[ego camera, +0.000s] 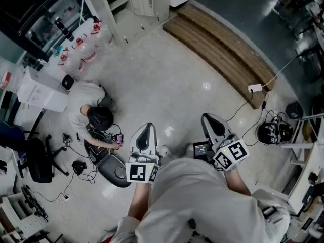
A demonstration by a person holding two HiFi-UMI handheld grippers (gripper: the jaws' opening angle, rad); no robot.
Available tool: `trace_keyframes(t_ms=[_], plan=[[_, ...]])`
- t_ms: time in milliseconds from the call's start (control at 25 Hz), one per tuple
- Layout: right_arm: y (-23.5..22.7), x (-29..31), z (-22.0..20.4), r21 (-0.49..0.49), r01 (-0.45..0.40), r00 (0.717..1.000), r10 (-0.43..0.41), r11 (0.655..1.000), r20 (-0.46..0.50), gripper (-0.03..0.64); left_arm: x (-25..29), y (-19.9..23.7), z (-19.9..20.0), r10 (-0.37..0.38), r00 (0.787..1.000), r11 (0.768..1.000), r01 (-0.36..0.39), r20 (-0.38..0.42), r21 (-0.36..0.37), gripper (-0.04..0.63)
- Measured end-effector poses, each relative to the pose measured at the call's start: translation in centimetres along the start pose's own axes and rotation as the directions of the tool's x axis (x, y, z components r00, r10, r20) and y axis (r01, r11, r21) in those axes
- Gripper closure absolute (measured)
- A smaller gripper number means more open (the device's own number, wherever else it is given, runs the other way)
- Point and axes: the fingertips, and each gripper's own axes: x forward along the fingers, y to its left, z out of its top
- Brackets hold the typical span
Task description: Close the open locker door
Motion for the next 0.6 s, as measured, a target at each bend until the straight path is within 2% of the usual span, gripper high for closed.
trace_keyframes(t_ms=[280, 400, 600], plan=[[-1.2, -7.7, 1.2, -0.033, 0.027, 0.999, -0.025, 0.999, 0.041, 0.589, -1.1, -8.2, 0.1, -0.055, 0.998, 0.998, 0.055, 0.001, 0.005, 0.588], [-2.3, -10.3, 1.6, -0.039, 0.018, 0.999, -0.016, 0.999, 0.049, 0.589, -1.3, -12.1, 0.1, -0.083, 0.997, 0.996, 0.083, 0.000, 0.031, 0.588], [-4.4, -13.7, 1.5, -0.042, -0.014, 0.998, 0.016, 0.999, 0.061, 0.589, -2.0, -16.5, -0.7, -0.062, 0.998, 0.997, 0.062, -0.008, 0.048, 0.588]])
